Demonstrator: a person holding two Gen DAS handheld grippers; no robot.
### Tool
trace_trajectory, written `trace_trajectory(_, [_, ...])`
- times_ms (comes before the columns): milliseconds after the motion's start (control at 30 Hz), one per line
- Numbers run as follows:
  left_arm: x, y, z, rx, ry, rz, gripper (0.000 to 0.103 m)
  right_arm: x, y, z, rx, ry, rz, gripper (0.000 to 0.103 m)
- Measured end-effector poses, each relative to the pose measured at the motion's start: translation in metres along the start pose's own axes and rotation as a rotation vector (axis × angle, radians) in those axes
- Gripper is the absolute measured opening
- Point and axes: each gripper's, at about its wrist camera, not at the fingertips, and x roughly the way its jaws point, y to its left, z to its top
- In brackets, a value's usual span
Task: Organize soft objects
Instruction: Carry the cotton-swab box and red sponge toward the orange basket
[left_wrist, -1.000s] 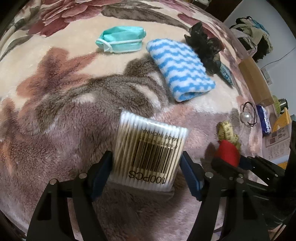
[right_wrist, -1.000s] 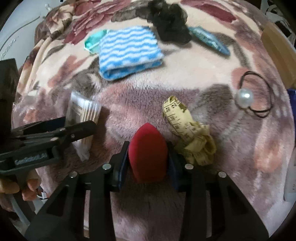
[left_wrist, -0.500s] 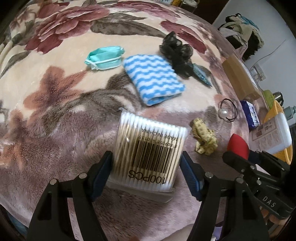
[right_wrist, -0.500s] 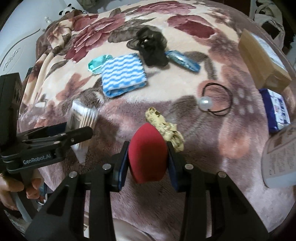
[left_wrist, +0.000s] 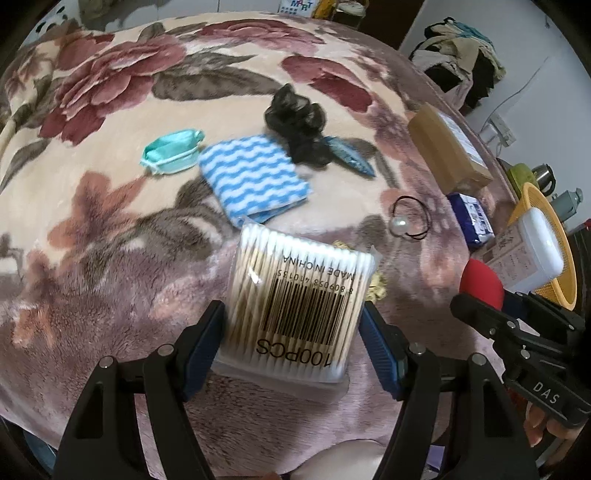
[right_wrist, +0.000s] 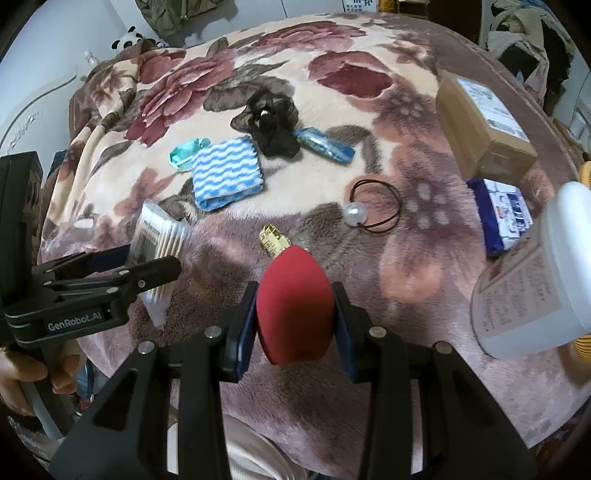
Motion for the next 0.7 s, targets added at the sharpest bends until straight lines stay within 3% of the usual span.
trace_trajectory(700, [-0.044,-0.078,0.030,0.122,-0.060,-0.017,0.074,-0.079,-0.039,0.011,0.038,-0.134,-0.024,0.038])
